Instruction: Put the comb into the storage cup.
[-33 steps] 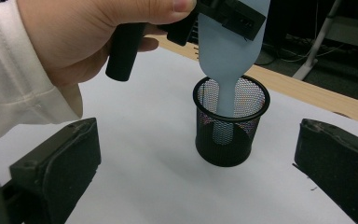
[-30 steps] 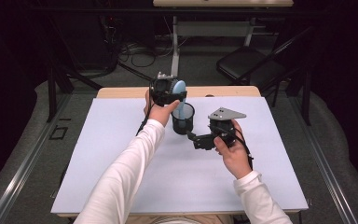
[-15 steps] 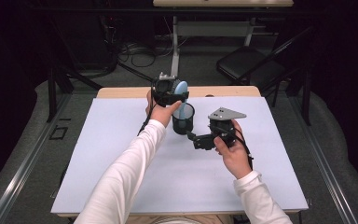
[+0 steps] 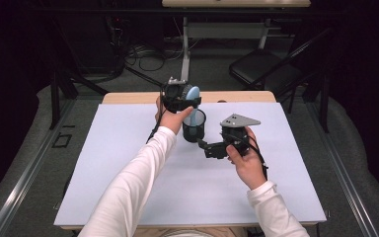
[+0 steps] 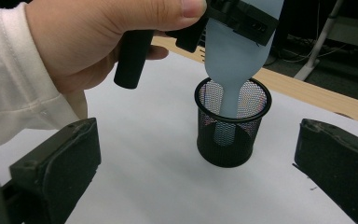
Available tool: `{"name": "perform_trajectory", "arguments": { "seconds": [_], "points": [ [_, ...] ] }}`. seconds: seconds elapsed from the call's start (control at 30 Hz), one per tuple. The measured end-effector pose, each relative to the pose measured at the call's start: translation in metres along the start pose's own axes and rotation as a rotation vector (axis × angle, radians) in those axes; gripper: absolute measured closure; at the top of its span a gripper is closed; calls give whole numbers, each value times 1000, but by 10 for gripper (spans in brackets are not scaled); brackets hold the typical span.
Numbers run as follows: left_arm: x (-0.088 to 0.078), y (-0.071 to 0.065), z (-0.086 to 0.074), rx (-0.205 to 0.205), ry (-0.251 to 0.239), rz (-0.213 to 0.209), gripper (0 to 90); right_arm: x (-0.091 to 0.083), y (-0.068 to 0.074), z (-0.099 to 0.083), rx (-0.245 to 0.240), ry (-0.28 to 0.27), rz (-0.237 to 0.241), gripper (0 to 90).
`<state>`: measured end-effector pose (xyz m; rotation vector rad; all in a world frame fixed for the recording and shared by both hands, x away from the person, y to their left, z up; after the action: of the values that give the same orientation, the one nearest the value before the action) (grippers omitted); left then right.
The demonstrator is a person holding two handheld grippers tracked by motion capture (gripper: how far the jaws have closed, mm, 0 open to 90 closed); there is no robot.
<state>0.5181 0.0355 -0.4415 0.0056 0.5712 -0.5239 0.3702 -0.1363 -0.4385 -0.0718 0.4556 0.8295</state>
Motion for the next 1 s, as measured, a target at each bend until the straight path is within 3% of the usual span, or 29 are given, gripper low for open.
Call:
{"name": "perform_trajectory", "arguments": {
  "seconds": [0.43, 0.8, 1.0],
  "points": [
    [1, 3, -1, -37, 5, 2, 199, 0, 0, 0, -3, 2, 1, 0],
    [3, 3, -2, -47, 14, 26, 148, 1, 0, 0, -3, 5, 1, 0],
    [2, 2, -1, -52, 17, 16, 112, 1, 0, 0, -2, 3, 1, 0]
  ]
}}
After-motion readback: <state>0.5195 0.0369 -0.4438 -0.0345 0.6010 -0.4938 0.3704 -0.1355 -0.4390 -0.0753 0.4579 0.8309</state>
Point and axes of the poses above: each handheld gripper's, and its own axes: x roughly forward along the jaws, z roughly out of its top, y roughly to its left, the point moved 2 cm from there along x, roughly forward along the jaws, and after that the axes turned 9 degrees about z, right-handed, at the moved point
